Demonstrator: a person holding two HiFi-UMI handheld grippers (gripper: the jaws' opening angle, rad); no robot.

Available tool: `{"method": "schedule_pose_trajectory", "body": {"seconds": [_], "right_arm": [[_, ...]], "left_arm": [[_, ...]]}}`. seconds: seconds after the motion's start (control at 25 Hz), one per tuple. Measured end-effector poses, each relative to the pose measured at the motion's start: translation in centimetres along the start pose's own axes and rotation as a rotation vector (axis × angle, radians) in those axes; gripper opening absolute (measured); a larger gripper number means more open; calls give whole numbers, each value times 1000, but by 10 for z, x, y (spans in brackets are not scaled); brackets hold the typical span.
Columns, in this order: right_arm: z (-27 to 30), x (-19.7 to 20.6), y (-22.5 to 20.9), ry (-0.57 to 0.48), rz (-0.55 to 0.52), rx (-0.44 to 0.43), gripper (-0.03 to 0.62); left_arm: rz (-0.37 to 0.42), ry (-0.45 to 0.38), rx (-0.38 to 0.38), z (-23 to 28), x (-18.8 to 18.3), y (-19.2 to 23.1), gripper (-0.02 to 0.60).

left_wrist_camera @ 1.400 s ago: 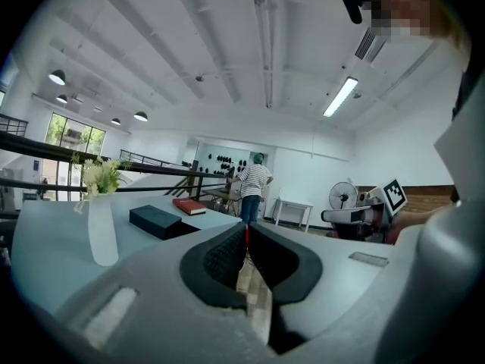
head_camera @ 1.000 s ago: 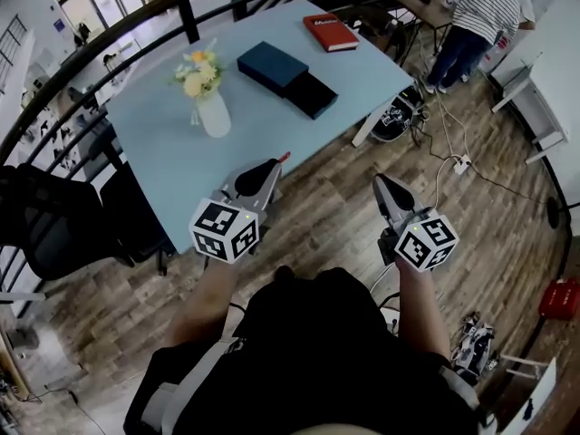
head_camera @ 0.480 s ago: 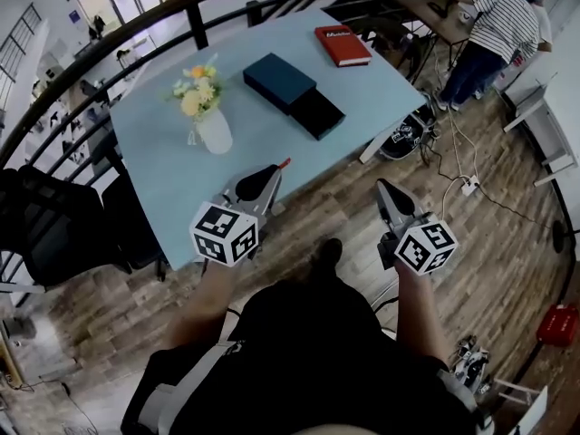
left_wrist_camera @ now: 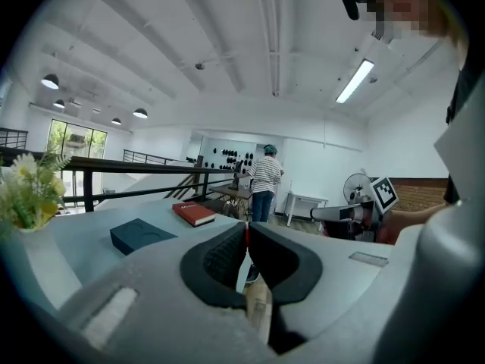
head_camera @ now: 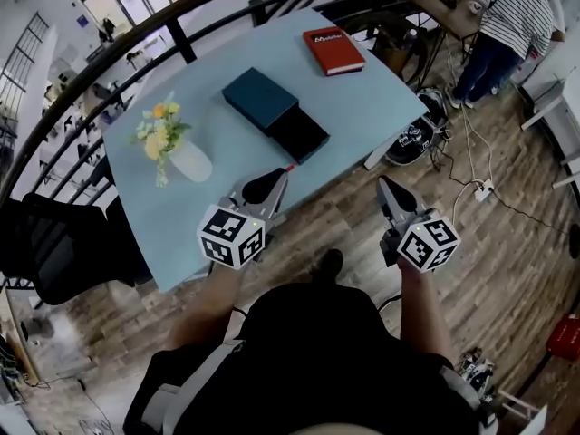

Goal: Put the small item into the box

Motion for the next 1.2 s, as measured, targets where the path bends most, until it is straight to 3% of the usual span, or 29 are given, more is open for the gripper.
{"method": "schedule_pose_trajectory", "body": {"seconds": [0.32, 0.6, 0.88, 1.2], "right_arm": [[7, -2, -72, -20, 40, -38, 2], [23, 7, -92, 18, 60, -83, 2], [71, 3, -102, 62, 44, -134, 2], [161, -9, -110, 105, -4, -164, 2]], "left_arm": [[17, -5, -54, 61, -19, -19, 18], [-20, 0, -88, 85, -17, -10, 19], [-68, -16, -121, 105, -26, 32, 19], [-116, -49, -138, 125, -46, 111, 18]]}}
Point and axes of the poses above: the fingertips, and each gripper's own axes: z forward along the fingers, y to its left, x out of its underside, the point moved 5 cm from there along -z, backward along the fingers, and after that the axes turned 15 degrees about -z, right-handed, at the moved point
